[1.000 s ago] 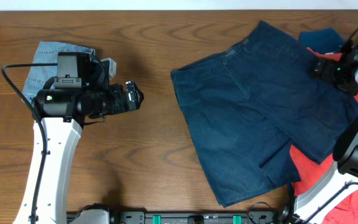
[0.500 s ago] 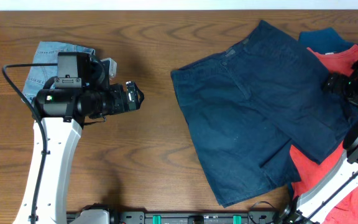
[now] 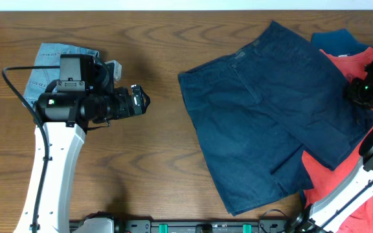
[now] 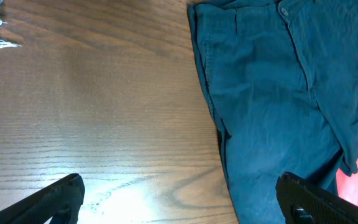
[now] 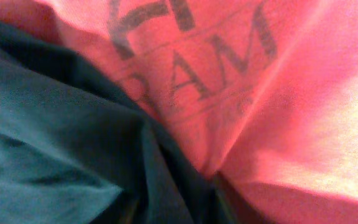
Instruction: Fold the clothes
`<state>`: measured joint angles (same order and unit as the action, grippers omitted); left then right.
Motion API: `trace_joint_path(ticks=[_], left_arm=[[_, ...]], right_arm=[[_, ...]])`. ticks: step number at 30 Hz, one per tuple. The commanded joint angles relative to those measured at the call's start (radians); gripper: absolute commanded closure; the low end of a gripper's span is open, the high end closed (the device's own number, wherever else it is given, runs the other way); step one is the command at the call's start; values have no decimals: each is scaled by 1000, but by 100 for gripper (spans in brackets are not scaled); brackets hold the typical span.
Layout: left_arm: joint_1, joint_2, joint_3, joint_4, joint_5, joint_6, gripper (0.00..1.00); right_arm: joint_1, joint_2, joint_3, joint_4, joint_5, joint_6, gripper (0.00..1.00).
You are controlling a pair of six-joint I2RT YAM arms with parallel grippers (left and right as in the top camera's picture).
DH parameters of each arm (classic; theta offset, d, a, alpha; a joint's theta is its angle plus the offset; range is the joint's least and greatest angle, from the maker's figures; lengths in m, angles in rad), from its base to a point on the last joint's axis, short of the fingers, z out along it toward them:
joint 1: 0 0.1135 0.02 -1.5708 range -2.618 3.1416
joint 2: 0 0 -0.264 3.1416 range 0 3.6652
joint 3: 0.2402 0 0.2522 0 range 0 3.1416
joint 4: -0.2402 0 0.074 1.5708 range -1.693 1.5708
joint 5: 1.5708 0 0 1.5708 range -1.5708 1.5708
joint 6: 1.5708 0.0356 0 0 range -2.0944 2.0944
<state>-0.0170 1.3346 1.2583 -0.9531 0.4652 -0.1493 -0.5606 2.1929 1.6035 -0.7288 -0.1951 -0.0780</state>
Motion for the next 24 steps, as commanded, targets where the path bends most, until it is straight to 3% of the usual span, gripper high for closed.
trace_joint_path(ticks=[1, 3, 6, 9, 10, 11, 20, 24], left_arm=[[-3, 4, 14, 1, 6, 17, 1], [-3, 4, 14, 1, 6, 17, 1], [-3, 4, 14, 0, 6, 17, 1], [-3, 4, 14, 1, 6, 17, 1], [-3, 4, 14, 1, 6, 17, 1], [-3, 4, 14, 1, 6, 17, 1], [-3, 4, 14, 0, 26, 17, 1], [-3, 4, 14, 0, 25, 17, 1]], right_arm=[[10, -67, -1, -8, -212, 2, 88], [10, -95, -1, -9, -215, 14, 99], [10, -135, -1, -8, -180, 64, 98], [10, -159, -1, -8, -166, 73, 80], [10, -159, -1, -8, -163, 73, 60], [10, -158, -1, -12, -153, 73, 46], [2, -103, -44, -2, 166, 105, 17], [-26, -61, -54, 22, 167, 108, 13]])
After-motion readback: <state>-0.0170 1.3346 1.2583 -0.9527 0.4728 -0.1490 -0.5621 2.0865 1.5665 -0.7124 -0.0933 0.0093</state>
